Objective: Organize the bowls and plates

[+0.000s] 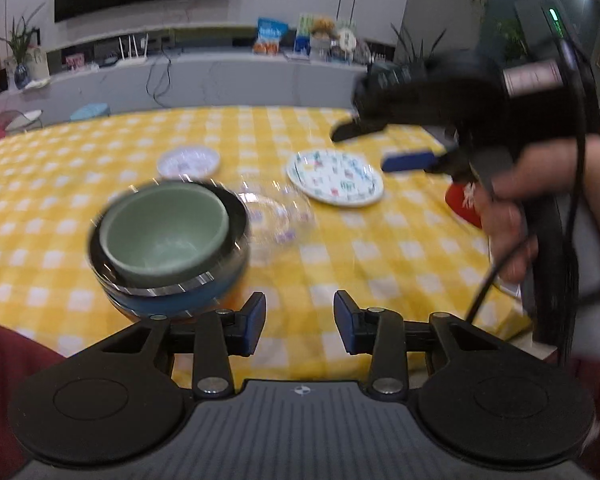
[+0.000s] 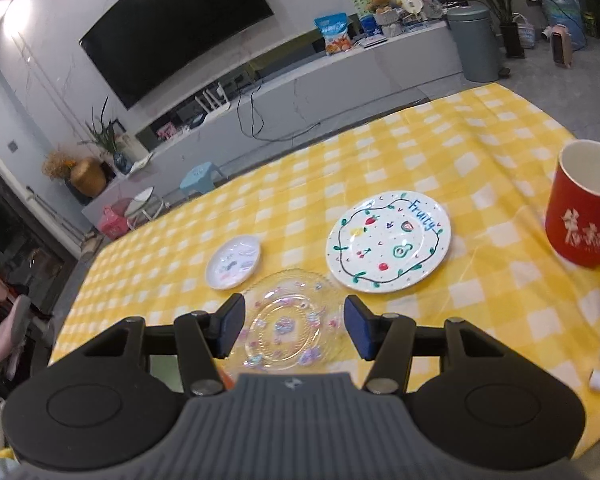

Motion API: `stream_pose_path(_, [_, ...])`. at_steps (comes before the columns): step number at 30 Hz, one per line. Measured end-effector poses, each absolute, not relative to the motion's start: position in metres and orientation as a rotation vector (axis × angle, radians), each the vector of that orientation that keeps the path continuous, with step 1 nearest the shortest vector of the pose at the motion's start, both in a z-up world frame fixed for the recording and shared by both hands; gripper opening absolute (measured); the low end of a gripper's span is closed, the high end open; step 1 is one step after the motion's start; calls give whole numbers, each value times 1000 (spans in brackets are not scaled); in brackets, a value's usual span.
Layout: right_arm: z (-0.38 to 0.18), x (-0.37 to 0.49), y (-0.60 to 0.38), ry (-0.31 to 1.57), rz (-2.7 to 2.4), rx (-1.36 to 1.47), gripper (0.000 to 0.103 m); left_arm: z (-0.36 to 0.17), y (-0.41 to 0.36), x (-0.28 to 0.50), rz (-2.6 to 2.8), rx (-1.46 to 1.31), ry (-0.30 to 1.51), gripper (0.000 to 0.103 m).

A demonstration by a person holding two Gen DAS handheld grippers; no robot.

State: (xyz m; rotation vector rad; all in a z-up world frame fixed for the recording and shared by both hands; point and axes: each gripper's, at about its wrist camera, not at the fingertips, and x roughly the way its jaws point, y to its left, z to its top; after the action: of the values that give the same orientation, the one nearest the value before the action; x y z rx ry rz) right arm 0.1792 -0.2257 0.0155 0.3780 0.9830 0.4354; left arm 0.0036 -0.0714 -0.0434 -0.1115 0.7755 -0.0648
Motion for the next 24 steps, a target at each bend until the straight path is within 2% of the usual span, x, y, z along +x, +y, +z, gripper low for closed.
stream_pose_path(8, [-33,228,-233,1138,512,394,55,-65,-88,18,-50,-92,831,46])
stream_pose_path(18, [-77,260,-217,1254,640,435,55,-51,-98,34,5,-75,753,45])
stream_pose_path(24, [-101,266,-209,1320,659,458,48,-42,-94,50,14,-101,753,45])
